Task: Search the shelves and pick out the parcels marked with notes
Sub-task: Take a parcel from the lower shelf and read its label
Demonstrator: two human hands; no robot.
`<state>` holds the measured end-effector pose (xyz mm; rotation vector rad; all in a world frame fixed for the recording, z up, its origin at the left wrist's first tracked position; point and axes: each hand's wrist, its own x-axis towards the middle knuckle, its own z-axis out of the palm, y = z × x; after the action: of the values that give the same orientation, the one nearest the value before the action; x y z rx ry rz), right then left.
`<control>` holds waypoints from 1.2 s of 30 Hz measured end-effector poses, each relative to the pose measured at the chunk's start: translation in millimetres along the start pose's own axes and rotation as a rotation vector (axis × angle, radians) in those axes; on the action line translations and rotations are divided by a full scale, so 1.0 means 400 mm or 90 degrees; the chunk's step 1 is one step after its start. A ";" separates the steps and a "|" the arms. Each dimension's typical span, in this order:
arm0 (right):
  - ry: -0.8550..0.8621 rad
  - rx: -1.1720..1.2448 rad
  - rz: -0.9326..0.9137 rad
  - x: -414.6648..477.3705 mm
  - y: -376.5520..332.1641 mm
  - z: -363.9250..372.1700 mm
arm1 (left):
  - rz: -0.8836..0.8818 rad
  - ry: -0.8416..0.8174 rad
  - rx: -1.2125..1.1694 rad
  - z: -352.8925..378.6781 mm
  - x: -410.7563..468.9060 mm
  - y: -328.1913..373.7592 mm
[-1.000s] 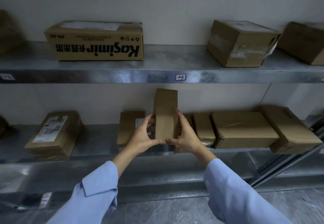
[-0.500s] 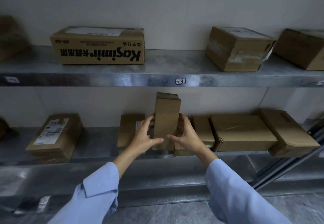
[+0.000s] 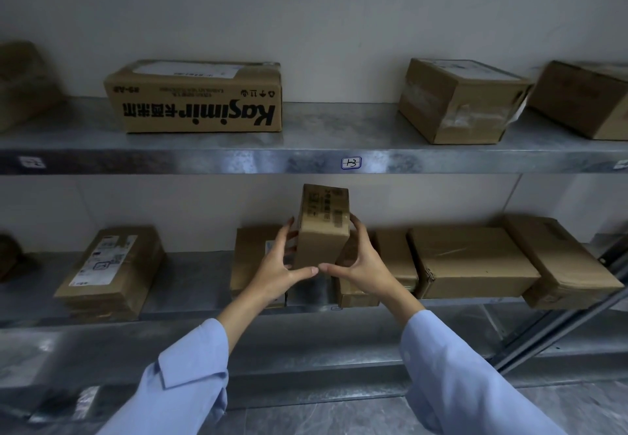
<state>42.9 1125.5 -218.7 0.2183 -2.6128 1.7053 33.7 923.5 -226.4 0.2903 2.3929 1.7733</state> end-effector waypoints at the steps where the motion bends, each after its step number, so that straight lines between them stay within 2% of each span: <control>1: 0.003 -0.005 -0.009 0.000 -0.001 0.000 | 0.002 -0.003 0.009 -0.002 0.000 -0.002; 8: -0.019 0.001 0.004 -0.001 0.011 -0.006 | 0.024 -0.039 0.018 -0.003 0.003 0.000; 16: -0.013 0.037 0.075 -0.001 0.030 -0.013 | -0.015 -0.011 -0.040 0.001 0.007 -0.012; 22: 0.012 0.018 0.060 -0.004 0.032 -0.003 | -0.009 0.010 -0.052 0.002 0.010 -0.026; 28: -0.006 -0.027 0.033 -0.001 0.035 0.006 | 0.002 0.035 -0.061 0.003 0.013 -0.026; 36: -0.010 0.035 0.049 -0.006 0.033 0.013 | 0.047 0.037 -0.033 0.001 0.010 -0.034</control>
<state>43.8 1126.3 -232.8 0.1348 -2.6211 1.8079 29.0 921.0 -239.6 0.3297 2.4001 1.8986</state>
